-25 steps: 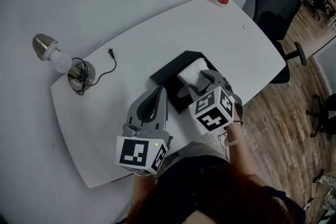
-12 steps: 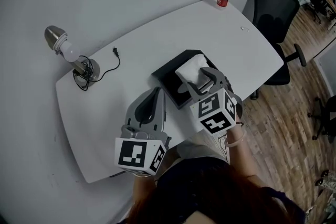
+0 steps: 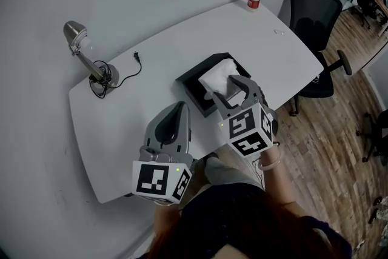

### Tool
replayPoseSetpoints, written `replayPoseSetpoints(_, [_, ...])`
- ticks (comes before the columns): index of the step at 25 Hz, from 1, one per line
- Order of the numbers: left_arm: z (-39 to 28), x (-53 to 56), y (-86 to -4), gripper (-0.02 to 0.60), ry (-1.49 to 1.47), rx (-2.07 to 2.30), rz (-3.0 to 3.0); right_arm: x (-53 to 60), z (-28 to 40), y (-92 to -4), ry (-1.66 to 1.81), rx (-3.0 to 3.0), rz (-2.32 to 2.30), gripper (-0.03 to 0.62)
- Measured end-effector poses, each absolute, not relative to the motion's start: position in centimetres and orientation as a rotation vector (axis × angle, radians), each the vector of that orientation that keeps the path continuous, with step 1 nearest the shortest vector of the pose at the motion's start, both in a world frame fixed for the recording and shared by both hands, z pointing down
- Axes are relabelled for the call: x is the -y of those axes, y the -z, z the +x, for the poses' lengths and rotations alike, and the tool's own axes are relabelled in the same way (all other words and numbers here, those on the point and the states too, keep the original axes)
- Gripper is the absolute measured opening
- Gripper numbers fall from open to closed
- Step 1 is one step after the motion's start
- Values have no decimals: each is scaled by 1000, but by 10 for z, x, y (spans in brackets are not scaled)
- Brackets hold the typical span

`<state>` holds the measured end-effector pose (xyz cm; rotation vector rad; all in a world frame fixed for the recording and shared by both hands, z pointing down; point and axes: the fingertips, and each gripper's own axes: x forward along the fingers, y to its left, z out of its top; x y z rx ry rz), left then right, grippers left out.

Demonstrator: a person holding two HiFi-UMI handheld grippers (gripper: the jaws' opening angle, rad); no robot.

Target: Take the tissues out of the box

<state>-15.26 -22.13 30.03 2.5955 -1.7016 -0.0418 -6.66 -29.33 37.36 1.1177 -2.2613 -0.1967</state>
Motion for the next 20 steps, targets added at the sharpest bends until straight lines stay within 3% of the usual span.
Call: replayPoseSetpoints(20, [-138,145,-285,25,80,1746,2616,217,-60,-337,338,2321,1147,235])
